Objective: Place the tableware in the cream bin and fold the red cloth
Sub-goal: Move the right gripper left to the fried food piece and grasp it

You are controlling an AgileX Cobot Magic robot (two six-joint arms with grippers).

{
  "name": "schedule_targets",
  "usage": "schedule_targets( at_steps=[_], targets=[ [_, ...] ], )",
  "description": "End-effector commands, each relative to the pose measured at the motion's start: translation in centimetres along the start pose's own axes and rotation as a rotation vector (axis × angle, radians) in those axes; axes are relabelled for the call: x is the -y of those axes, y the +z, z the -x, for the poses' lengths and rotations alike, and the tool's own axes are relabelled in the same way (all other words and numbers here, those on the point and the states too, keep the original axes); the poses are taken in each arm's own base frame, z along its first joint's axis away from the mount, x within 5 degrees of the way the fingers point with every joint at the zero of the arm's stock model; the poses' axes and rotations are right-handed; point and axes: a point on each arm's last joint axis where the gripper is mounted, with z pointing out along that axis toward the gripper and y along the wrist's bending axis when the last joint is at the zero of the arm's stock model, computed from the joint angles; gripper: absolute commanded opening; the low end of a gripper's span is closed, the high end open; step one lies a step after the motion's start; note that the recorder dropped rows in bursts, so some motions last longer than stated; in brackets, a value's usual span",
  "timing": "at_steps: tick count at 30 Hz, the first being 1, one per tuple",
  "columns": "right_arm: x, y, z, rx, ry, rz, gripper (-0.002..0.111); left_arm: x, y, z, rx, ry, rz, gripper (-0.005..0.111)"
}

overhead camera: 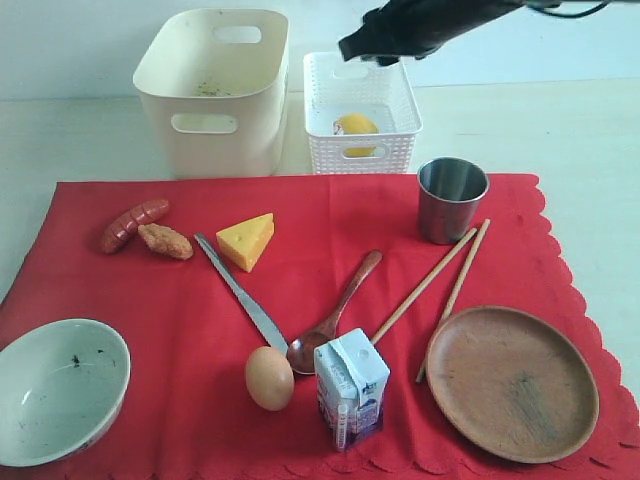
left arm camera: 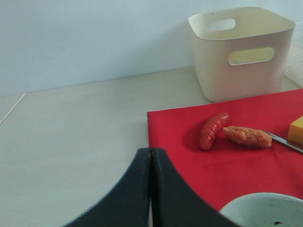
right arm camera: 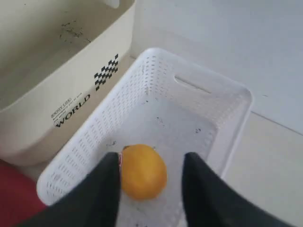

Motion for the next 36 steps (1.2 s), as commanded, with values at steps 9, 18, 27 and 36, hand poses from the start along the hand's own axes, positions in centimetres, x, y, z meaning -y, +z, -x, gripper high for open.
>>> schedule_targets(
  at_steps=[9,18,27,36],
  targets=[
    [-0.3,-11.6,-2.9,0.068,0.156,-0.026,0.0,0.0,0.0,0.0,0.009,-0.006,0.003,0.0],
    [-5.8,-14.3,-5.7,0.075,0.107,0.089,0.0,0.0,0.0,0.0,0.009,-0.006,0.003,0.0],
    [-11.5,-14.1,-7.0,0.096,0.007,0.21,0.0,0.0,0.0,0.0,0.009,-0.006,0.003,0.0],
    [-14.1,-14.6,-6.7,0.154,-0.058,0.264,0.0,0.0,0.0,0.0,0.009,-0.006,0.003,0.0]
  ],
)
